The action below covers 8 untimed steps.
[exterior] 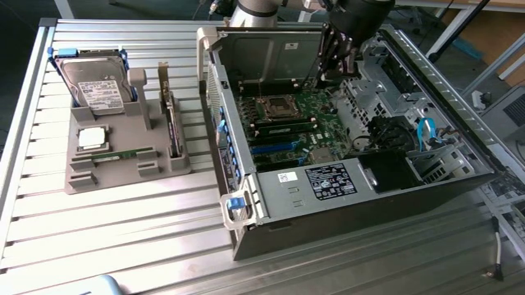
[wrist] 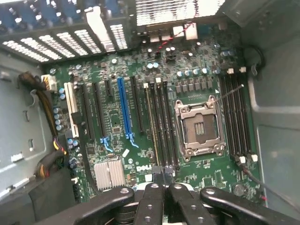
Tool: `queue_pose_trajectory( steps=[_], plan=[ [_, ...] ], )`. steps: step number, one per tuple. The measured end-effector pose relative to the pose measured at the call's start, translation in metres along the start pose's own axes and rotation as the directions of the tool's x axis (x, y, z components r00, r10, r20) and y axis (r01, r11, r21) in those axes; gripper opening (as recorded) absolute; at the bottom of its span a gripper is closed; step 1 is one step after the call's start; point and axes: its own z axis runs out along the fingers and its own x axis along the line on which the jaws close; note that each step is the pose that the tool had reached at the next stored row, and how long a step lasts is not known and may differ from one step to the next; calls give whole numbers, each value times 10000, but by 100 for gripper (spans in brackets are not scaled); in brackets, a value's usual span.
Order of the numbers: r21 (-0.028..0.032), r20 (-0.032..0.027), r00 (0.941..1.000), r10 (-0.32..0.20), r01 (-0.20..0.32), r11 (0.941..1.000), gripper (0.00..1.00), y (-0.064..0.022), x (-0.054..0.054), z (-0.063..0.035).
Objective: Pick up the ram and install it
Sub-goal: 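Press down the ram until it locks into place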
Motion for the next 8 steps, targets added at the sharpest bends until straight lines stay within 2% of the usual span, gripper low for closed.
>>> queue_pose_trajectory(
  steps=[4, 8],
  plan=[
    [17, 15, 9983, 581, -581, 9983, 11, 0, 0, 2],
    [32, 32, 9933, 1158, -1159, 9933, 11, 0, 0, 3]
  ],
)
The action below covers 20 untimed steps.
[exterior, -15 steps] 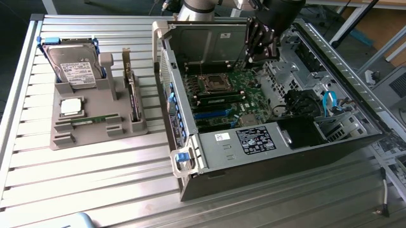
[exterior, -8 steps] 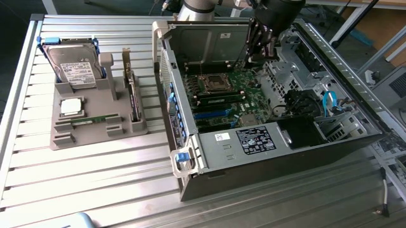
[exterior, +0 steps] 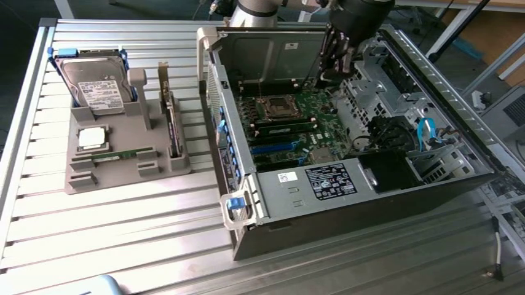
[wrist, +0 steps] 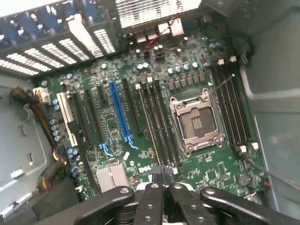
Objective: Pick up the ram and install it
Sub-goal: 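Press down the ram until it locks into place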
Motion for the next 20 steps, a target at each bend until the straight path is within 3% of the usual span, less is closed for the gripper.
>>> queue_pose_trajectory(
  steps=[6, 10, 13, 20],
  plan=[
    [26, 25, 9957, 927, -927, 9957, 11, 0, 0, 1],
    [41, 43, 9884, 1518, -1518, 9884, 11, 0, 0, 2],
    [53, 59, 9798, 1998, -1998, 9798, 11, 0, 0, 2],
    [77, 95, 9515, 3074, -3075, 9515, 11, 0, 0, 2]
  ],
)
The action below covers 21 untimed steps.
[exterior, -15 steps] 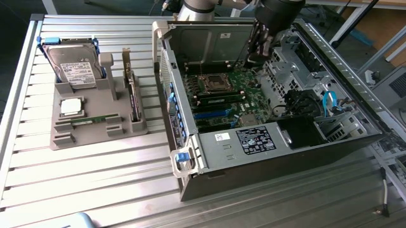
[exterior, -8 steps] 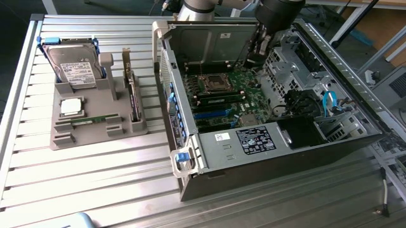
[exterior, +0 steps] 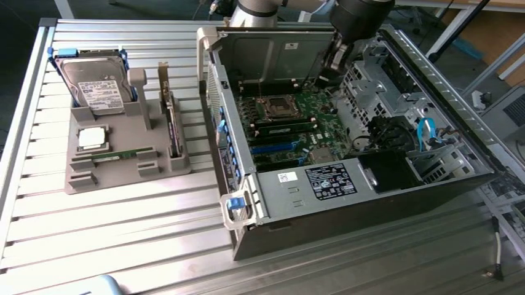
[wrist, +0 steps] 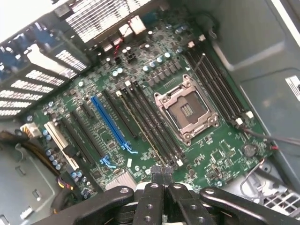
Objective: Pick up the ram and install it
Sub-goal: 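Press down the ram until it locks into place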
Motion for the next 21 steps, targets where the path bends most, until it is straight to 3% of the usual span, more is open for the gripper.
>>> queue_pose_trajectory(
  steps=[5, 11, 17, 21],
  plan=[
    [21, 20, 9973, 735, -735, 9973, 11, 0, 0, 0],
    [45, 44, 9869, 1612, -1612, 9869, 11, 0, 0, 1],
    [66, 74, 9672, 2538, -2538, 9672, 11, 0, 0, 4],
    [80, 98, 9473, 3201, -3202, 9473, 11, 0, 0, 8]
  ],
)
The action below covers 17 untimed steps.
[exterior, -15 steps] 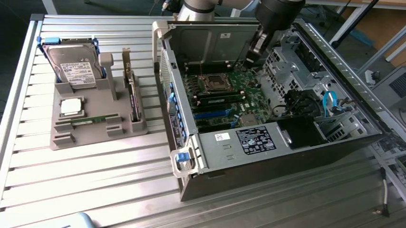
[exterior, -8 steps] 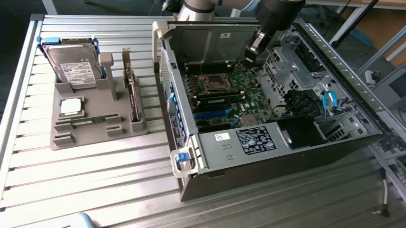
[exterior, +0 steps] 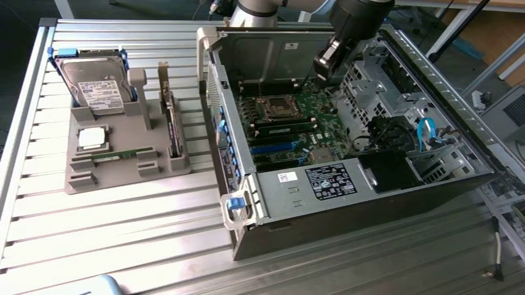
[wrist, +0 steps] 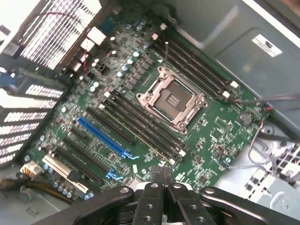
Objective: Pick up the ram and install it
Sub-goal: 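Press down the ram until it locks into place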
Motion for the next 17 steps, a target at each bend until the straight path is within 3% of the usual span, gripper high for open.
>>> queue_pose_trajectory(
  steps=[4, 8, 17],
  plan=[
    [19, 20, 9976, 685, -685, 9976, 11, 0, 0, 7],
    [36, 38, 9911, 1329, -1330, 9911, 11, -1, 0, 16],
    [64, 72, 9655, 2602, -2603, 9655, 11, -1, 1, 37]
  ],
)
